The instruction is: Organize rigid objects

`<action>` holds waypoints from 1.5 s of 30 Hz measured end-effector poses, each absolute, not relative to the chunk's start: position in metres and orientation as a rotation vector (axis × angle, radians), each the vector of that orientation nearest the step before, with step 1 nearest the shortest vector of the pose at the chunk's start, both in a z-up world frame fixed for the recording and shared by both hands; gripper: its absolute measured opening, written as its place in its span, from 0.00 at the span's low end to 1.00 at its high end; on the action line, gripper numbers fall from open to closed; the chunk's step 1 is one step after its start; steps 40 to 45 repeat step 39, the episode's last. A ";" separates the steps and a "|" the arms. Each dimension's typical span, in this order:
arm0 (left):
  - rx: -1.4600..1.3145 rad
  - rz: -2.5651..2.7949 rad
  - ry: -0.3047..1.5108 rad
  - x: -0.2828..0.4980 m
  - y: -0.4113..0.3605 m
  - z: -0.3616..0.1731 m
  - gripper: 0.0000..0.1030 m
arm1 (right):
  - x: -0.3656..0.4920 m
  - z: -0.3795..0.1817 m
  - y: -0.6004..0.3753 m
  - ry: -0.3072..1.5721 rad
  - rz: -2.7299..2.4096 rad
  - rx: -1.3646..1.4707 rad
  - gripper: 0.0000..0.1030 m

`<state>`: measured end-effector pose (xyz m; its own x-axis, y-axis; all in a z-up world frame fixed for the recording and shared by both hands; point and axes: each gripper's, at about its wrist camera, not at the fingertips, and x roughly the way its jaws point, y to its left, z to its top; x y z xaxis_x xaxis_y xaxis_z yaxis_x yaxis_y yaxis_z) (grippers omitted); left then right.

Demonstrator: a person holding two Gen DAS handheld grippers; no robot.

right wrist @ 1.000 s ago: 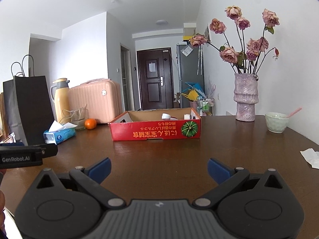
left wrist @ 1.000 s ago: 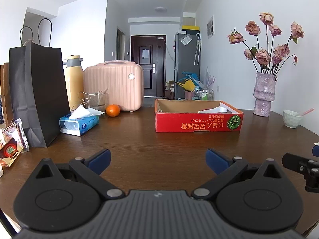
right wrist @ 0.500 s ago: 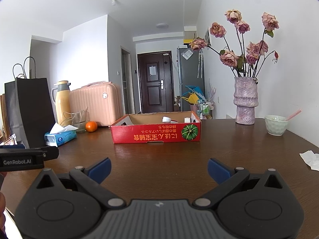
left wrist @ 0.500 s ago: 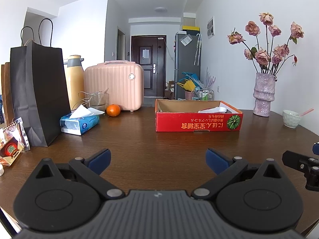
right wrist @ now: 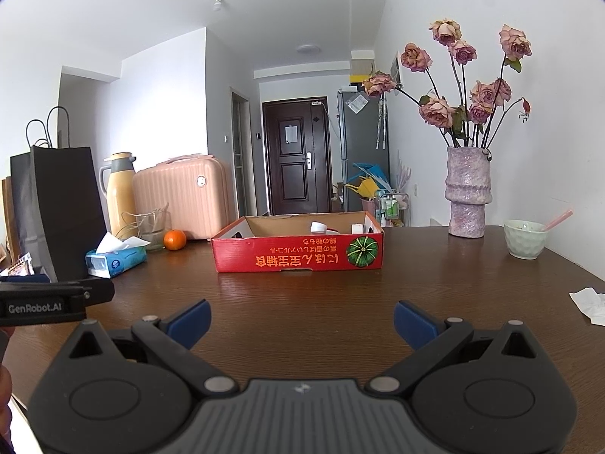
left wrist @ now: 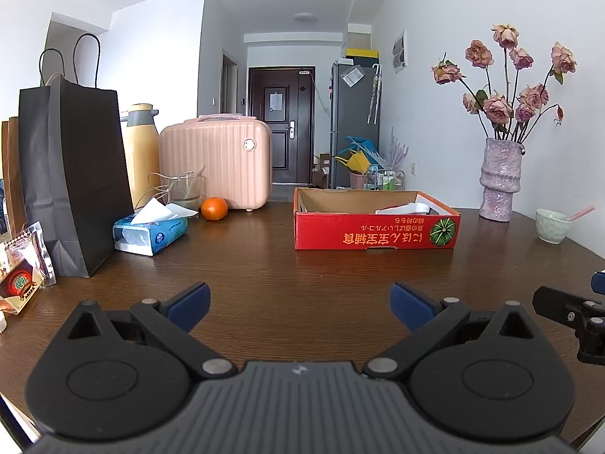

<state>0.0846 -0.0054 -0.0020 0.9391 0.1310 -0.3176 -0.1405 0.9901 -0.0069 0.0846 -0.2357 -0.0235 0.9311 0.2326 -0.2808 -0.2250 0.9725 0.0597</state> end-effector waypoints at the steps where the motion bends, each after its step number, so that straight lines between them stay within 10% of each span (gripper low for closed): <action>1: -0.030 0.138 0.322 0.085 -0.005 -0.002 1.00 | 0.085 -0.024 -0.236 0.290 0.234 0.027 1.00; 45: -0.065 0.129 0.325 0.086 0.000 -0.002 1.00 | 0.086 -0.030 -0.228 0.305 0.239 0.022 1.00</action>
